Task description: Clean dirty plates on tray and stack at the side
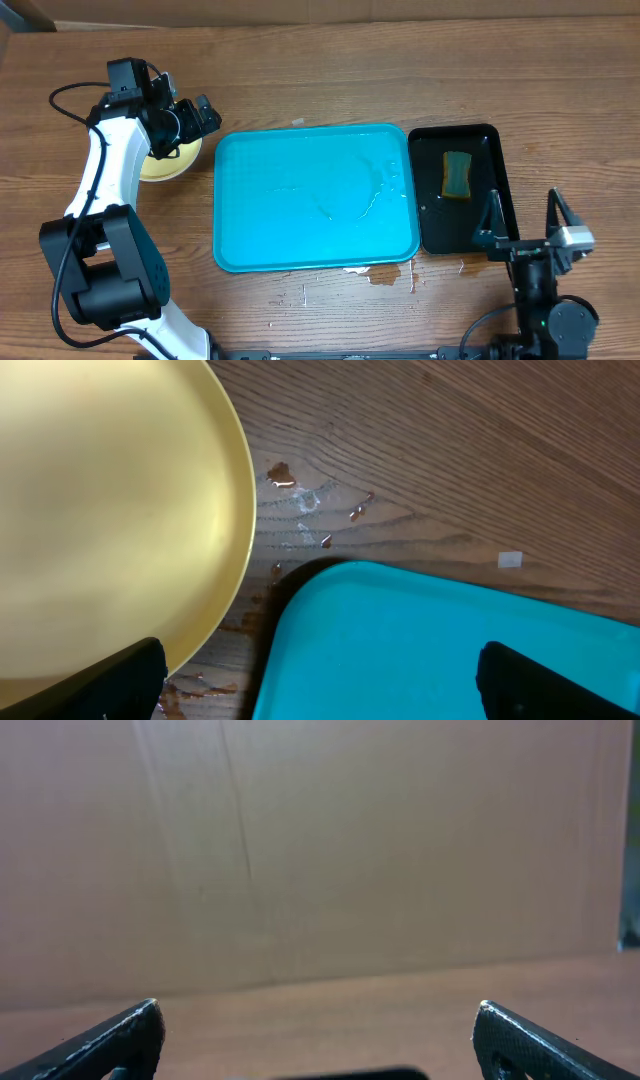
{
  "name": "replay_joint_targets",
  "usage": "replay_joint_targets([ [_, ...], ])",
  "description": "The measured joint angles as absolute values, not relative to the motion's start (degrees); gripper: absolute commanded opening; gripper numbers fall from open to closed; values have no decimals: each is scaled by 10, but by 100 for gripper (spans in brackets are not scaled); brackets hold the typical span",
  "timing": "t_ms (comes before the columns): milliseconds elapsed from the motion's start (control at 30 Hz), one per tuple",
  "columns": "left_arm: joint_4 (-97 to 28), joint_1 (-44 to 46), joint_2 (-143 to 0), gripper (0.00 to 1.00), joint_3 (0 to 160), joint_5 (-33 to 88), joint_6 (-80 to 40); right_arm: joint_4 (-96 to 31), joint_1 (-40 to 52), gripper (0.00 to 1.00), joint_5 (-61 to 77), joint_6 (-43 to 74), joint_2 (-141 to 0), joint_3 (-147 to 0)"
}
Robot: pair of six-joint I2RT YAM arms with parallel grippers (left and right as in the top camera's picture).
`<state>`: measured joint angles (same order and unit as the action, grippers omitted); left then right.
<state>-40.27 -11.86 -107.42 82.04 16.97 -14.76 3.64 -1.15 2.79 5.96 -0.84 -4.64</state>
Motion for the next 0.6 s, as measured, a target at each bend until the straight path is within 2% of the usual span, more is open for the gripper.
replay_joint_targets([
  [200,-403,-119,-1074,100,820,170,-148,30,-11,100,28,60,-8,-14],
  [400,-403,-119,-1074,100,820,170,-148,-38,-11,100,29,54,-8,-11],
  [600,-403,-119,-1074,100,820,170,-148,-47,-11,100,51,0,-8,-11],
])
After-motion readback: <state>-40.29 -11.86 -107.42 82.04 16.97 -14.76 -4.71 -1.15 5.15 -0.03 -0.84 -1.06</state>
